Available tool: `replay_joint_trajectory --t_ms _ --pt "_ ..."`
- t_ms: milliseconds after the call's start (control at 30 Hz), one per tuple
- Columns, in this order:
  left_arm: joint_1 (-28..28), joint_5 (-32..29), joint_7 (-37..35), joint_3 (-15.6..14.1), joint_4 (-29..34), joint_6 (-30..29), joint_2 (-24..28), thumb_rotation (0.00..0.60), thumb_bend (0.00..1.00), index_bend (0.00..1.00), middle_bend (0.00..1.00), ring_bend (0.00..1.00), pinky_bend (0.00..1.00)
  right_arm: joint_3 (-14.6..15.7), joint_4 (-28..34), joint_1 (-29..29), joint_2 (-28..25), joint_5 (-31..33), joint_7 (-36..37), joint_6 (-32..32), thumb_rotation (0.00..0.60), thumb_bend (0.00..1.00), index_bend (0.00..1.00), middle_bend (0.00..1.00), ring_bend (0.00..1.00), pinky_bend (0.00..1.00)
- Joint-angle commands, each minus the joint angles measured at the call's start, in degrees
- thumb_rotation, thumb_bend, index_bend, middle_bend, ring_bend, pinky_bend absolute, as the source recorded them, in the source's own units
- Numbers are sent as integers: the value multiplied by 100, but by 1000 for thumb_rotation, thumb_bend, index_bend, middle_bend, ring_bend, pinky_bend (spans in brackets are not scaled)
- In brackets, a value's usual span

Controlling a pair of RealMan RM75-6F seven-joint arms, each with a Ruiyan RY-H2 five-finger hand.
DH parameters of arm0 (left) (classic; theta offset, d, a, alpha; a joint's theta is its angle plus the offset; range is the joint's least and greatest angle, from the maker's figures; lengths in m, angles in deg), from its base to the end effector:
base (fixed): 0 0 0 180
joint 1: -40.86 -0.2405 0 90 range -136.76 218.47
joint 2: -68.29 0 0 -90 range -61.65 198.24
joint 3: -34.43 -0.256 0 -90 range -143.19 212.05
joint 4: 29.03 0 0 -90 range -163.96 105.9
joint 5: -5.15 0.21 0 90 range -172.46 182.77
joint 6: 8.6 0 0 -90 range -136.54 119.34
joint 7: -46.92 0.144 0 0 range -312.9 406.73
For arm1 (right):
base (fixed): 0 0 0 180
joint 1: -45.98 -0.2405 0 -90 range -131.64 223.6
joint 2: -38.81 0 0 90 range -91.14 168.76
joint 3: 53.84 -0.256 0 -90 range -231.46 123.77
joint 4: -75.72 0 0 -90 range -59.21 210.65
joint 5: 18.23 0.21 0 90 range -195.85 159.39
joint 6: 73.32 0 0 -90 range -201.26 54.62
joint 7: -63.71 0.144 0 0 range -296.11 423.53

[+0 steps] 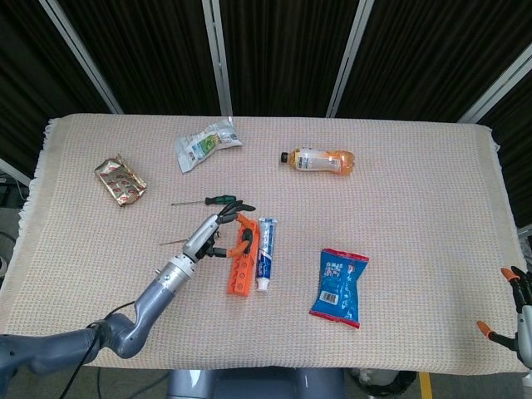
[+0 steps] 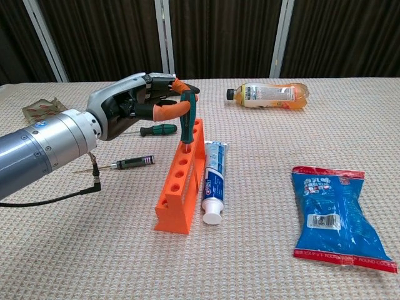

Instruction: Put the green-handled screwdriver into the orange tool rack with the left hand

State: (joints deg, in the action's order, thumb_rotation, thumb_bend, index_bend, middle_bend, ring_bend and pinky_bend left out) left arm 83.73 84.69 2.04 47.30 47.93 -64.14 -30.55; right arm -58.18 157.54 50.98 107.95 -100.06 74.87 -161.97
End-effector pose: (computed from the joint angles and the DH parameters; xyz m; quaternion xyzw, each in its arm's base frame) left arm -0.1008 0.3337 -0.0553 -0.5077 -0.6506 -0.5582 0.0862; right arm -0.3690 -0.1262 0.1657 0.4926 -0.4452 0.3829 0.6423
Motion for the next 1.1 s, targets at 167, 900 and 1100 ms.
replay_joint_trajectory --t_ms 167,900,1100 --pt "-43 34 81 -36 39 -89 19 499 366 519 112 0 0 -47 -79 -20 81 7 -136 -11 600 0 119 78 0 11" --pt "-173 581 3 -390 316 -450 274 479 350 444 97 0 0 -168 -122 -35 179 116 -459 -90 600 0 120 78 0 10" --pt "-195 659 38 -514 330 -456 340 474 350 440 86 0 0 -86 0 -28 59 5 -253 -44 600 0 119 79 0 10"
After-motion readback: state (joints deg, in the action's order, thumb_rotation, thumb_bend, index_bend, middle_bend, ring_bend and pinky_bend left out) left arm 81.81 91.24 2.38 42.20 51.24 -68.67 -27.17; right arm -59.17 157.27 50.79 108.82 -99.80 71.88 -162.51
